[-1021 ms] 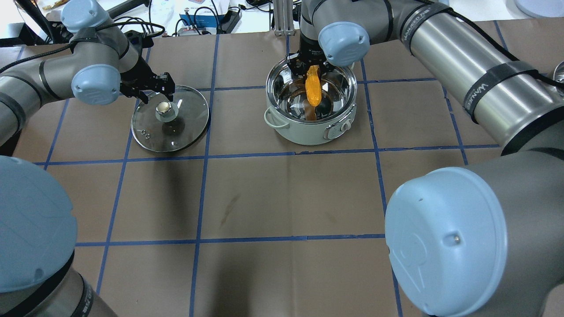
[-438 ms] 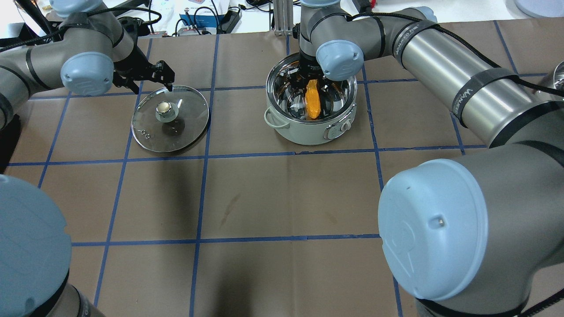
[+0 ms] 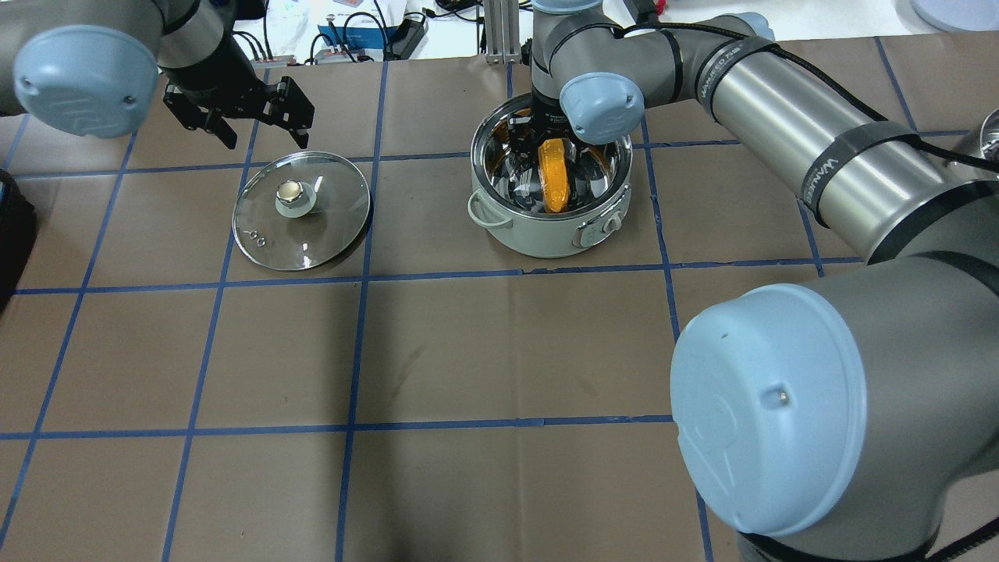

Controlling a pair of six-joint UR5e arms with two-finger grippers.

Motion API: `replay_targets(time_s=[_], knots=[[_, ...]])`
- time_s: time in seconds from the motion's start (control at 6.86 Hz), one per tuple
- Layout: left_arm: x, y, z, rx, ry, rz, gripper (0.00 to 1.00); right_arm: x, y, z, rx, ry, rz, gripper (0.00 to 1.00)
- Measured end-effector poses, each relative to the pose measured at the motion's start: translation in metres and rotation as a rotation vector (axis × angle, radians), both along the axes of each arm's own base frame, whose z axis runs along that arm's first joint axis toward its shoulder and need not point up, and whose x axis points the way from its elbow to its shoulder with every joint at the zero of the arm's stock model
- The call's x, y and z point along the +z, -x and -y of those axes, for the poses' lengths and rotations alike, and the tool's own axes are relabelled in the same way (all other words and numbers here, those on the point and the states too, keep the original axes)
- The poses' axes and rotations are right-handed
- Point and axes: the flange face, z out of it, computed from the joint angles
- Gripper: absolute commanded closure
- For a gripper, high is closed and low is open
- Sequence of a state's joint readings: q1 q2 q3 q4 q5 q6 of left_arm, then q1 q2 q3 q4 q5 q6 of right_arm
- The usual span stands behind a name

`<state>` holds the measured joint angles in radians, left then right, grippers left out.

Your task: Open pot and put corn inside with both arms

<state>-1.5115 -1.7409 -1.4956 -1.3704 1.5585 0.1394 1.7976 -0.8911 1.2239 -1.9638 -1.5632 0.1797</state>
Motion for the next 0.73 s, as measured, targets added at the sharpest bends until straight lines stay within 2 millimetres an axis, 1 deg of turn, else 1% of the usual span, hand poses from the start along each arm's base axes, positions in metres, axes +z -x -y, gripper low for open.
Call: replay_targets(time_s=[0.15,0.29,0.44,0.58,0.73], knots=[[0.020,0.012,-0.018,-0.017,0.005,0.001,0.00,0.027,0.003,-0.006,-0.003,0.018,0.003,0.00],[0.031,0.017,-0.032,-0.023,-0.006,0.001,0.00,0.069,0.011,-0.021,-0.007,0.025,0.006,0.00],[0.035,0.019,-0.041,-0.025,-0.021,0.002,0.00,0.112,0.024,-0.039,-0.016,0.018,0.004,0.00],[0.034,0.019,-0.047,-0.025,-0.034,0.003,0.00,0.153,0.046,-0.060,-0.038,-0.001,0.001,0.00],[0.033,0.017,-0.051,-0.022,-0.044,0.003,0.00,0.193,0.080,-0.086,-0.067,-0.039,-0.004,0.00]])
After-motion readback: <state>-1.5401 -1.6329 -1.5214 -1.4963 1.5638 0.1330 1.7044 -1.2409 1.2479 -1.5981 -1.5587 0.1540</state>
